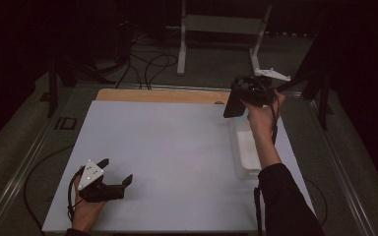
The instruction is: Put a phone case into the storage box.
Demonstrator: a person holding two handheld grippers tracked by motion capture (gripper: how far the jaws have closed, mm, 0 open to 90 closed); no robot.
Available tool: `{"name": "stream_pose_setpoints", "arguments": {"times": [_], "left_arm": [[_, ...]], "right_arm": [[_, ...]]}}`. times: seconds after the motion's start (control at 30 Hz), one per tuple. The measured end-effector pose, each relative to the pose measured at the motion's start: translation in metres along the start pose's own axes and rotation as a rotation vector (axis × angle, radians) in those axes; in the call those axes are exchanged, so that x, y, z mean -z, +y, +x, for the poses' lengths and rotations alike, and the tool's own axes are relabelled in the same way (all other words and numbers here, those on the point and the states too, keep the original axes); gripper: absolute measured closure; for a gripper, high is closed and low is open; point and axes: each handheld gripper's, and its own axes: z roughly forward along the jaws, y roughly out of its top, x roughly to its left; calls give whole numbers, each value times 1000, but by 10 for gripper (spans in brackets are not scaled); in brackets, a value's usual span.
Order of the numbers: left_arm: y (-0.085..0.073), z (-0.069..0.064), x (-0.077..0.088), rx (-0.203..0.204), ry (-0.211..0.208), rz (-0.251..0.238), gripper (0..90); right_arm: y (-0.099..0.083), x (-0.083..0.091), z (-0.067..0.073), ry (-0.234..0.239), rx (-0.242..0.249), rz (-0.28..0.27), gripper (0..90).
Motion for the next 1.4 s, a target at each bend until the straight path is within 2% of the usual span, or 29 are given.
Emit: {"name": "stream_pose_setpoints", "arguments": {"times": [0.37, 0.8, 1.07, 1.4], "left_arm": [[0, 0, 0, -1, -1, 0, 1], [0, 0, 0, -1, 1, 1, 1], [0, 0, 0, -1, 1, 1, 1], [0, 0, 0, -1, 2, 0, 1]], "right_arm": [[-1, -2, -13, -40, -23, -1, 144], [-4, -3, -24, -98, -14, 14, 143], [-11, -7, -32, -117, -31, 27, 142], [-21, -14, -38, -138, -28, 58, 141]]}}
